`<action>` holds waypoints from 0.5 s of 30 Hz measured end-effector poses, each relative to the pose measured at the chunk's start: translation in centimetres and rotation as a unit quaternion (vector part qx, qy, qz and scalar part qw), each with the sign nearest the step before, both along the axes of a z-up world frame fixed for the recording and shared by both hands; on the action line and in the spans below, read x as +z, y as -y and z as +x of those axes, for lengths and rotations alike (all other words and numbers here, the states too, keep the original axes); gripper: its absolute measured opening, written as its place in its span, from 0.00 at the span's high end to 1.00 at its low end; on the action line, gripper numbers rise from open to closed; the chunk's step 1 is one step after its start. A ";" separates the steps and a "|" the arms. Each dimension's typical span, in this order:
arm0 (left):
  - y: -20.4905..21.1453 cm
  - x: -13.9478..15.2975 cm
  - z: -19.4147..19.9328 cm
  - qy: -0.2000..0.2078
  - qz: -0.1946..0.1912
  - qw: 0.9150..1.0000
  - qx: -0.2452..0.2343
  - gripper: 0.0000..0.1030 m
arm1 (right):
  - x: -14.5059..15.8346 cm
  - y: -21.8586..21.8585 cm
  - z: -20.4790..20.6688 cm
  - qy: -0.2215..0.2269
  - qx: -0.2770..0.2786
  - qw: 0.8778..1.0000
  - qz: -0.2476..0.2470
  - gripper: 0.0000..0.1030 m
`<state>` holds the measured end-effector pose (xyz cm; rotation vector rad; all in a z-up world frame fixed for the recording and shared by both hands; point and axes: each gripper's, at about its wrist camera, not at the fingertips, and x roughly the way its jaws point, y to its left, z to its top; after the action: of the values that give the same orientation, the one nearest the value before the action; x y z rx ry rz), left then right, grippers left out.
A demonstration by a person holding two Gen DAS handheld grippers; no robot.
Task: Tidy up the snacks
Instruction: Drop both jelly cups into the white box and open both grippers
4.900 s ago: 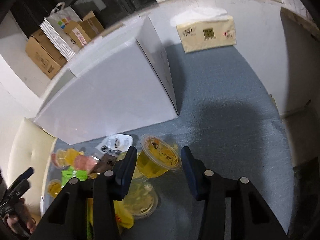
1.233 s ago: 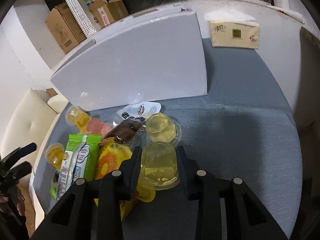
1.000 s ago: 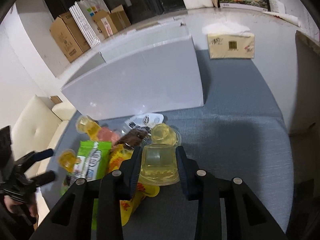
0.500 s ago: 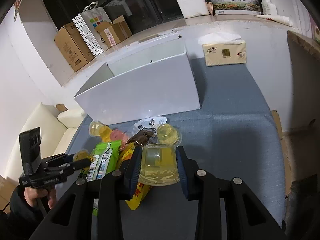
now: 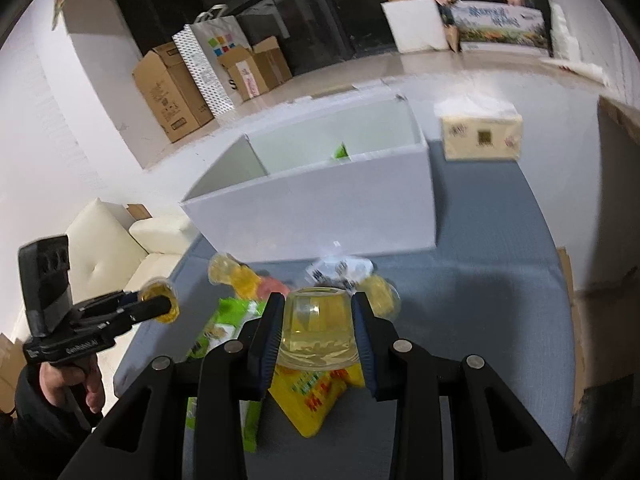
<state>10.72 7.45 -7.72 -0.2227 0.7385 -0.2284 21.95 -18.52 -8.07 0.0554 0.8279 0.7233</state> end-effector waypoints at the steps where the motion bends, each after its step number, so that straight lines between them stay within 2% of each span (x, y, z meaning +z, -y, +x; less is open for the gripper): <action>1: -0.1 0.9 0.6 0.011 0.002 1.000 -0.002 0.63 | 0.8 -0.4 0.5 0.009 0.005 1.000 0.000 0.64; 5: -0.5 4.7 3.9 0.054 0.009 0.998 -0.005 0.63 | 3.9 -2.7 2.6 0.048 0.021 0.999 -0.007 0.64; 8: -1.1 6.6 7.4 0.069 0.013 0.998 -0.010 0.63 | 5.9 -4.4 5.4 0.067 0.025 0.997 -0.014 0.64; 11: -1.7 7.6 11.2 0.073 0.020 0.997 -0.008 0.63 | 7.1 -5.6 8.8 0.068 0.019 0.997 -0.014 0.64; 15: -2.0 7.2 15.3 0.054 0.024 0.998 -0.004 0.63 | 6.6 -6.7 13.0 0.041 0.010 0.999 -0.021 0.64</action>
<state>25.98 9.45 -0.54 -0.1605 0.6368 -0.2287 34.93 -11.85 -1.45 -0.0206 0.7651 0.7213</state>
